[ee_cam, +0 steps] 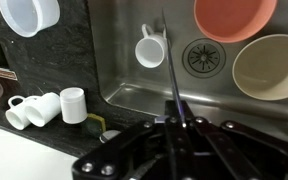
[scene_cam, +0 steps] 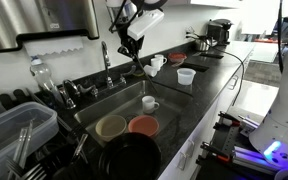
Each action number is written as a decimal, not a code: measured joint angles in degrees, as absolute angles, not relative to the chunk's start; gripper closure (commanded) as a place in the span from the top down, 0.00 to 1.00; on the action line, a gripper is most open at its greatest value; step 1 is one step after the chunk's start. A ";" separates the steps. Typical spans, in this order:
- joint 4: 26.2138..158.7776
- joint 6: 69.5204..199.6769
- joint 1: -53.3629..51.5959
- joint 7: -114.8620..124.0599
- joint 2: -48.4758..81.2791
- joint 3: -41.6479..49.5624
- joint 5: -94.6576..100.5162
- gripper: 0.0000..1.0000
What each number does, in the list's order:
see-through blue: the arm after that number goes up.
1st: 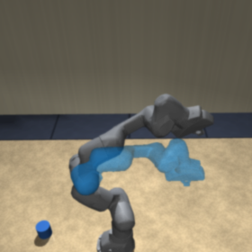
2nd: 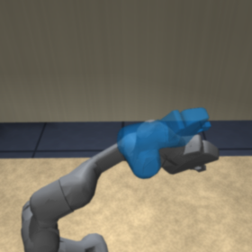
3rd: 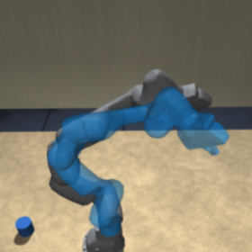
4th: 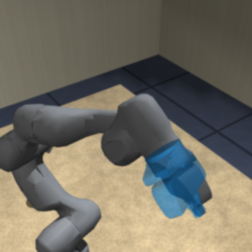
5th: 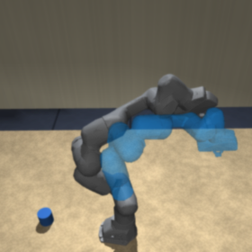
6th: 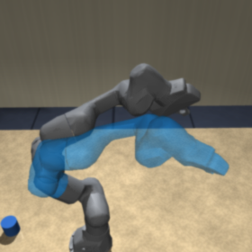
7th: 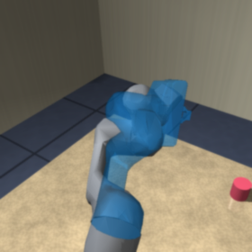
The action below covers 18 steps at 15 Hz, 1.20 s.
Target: Take a knife from the rack and put it in the cup in the sink
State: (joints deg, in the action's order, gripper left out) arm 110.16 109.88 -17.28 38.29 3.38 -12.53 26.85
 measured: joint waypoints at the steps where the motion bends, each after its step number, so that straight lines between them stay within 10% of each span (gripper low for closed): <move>1: 110.13 110.04 -16.94 38.57 3.44 -12.14 26.88 0.01; 18: 101.42 114.64 -14.03 38.63 18.39 -4.96 27.05 0.01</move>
State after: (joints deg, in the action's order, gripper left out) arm 101.42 114.64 -14.03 38.63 18.39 -4.96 27.05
